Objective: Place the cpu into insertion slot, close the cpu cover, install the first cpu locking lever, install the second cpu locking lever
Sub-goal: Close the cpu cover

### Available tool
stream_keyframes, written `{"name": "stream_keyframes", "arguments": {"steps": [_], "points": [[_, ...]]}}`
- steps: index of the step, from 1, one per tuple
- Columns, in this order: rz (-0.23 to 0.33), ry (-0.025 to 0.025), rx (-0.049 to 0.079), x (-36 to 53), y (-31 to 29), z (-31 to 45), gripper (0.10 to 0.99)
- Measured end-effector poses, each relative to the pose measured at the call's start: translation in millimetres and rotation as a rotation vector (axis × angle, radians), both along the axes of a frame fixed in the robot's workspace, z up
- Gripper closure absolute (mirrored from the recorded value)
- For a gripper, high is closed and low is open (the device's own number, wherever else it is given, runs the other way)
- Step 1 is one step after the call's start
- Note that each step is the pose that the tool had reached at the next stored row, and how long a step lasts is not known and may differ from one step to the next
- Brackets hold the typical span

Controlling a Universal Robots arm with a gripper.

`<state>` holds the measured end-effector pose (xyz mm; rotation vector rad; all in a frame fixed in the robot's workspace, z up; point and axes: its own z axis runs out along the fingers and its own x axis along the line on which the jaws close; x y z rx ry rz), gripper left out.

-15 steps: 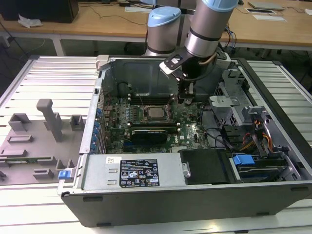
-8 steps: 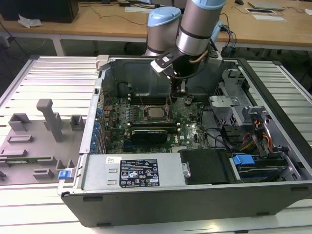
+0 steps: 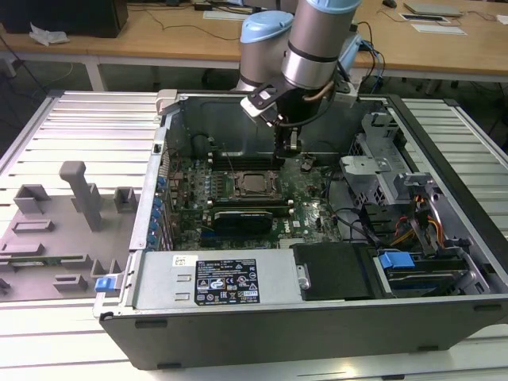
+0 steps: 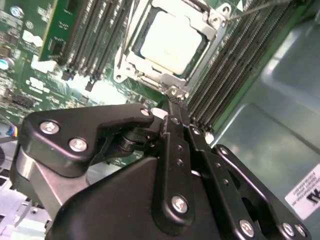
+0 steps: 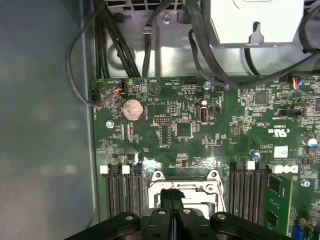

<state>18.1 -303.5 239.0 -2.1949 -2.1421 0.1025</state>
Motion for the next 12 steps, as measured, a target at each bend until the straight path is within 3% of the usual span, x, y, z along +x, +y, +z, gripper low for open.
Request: {"name": "stream_keyframes", "arguments": {"steps": [2,3,5,6,7,9,12], "points": [[0.0,-0.0074,-0.022,-3.0,0.9,-0.1,0.98],[0.0,-0.0143,-0.036,-5.3,1.3,-0.1,0.98],[0.0,-0.0329,-0.054,-8.9,1.7,-0.2,0.98],[-0.001,-0.0523,-0.06,-11.1,1.7,-0.2,0.98],[-0.002,-0.1007,-0.063,-17.4,1.7,-1.0,0.98],[0.001,-0.1061,-0.062,-29.7,-1.3,-2.5,0.98],[0.003,-0.1101,-0.061,-34.4,-5.6,-3.7,0.98]]}}
